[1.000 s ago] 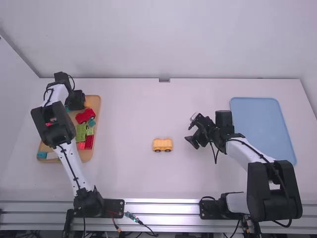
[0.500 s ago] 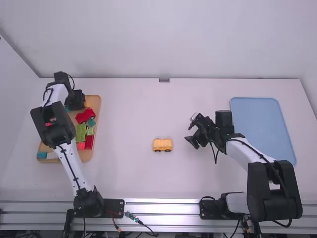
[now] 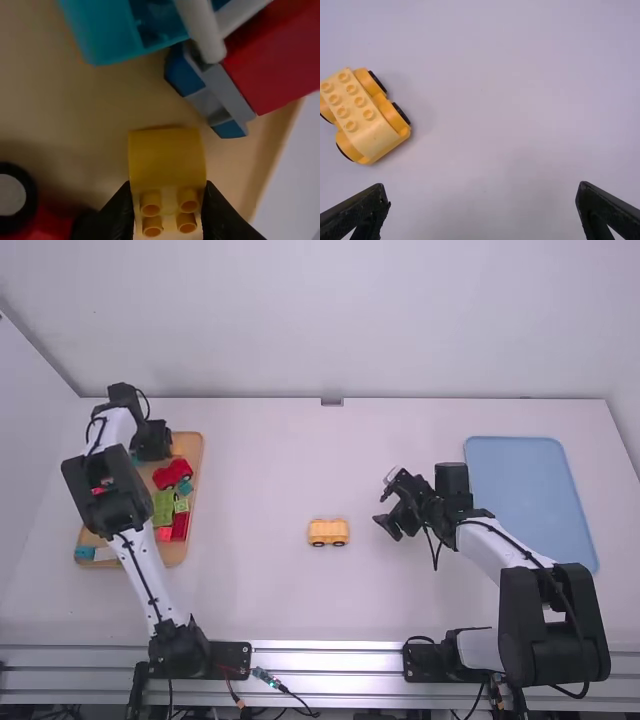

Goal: Assemble lego blocks to make yellow taxi

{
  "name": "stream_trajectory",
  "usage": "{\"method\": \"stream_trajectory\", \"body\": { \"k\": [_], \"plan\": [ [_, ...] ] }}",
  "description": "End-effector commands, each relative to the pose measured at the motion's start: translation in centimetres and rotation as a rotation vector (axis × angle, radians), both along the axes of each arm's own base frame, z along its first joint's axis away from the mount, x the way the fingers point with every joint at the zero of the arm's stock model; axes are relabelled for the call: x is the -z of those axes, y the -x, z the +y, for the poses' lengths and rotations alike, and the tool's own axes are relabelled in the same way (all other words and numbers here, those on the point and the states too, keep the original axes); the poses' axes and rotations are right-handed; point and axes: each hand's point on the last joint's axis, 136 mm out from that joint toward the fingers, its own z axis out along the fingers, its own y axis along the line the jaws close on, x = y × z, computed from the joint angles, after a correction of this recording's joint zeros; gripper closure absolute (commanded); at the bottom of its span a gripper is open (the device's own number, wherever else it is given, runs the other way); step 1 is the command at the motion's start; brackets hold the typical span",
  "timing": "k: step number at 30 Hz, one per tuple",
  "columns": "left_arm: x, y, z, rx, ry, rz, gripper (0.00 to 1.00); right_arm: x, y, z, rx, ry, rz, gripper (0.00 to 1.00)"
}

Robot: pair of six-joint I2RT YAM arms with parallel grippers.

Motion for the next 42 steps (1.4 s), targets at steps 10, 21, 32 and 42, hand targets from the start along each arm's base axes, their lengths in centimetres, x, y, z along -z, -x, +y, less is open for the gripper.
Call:
{"method": "stream_trajectory", "body": {
  "k": [10, 21, 32, 42],
  "plan": [
    [-11.3, -1.0, 0.0, 0.296, -0.140, -0.078, 0.98, -1.1, -0.5, 0.1, -0.001, -0.009, -0.028, 0.01],
    [-16.2, 0.0, -4.7, 0.684, -0.335, -0.007, 0.99, -1.1, -0.5, 0.2, -0.004, -0.012, -0.030, 0.01],
    [-17.9, -0.6, -12.9, 0.923, -0.554, 0.096, 0.98, -1.1, -0.5, 0.2, -0.003, -0.012, -0.025, 0.01],
    [-17.5, -1.3, -17.8, 1.040, -0.562, 0.051, 0.98, -1.1, -0.5, 0.2, -0.002, -0.011, -0.025, 0.01]
  ]
}}
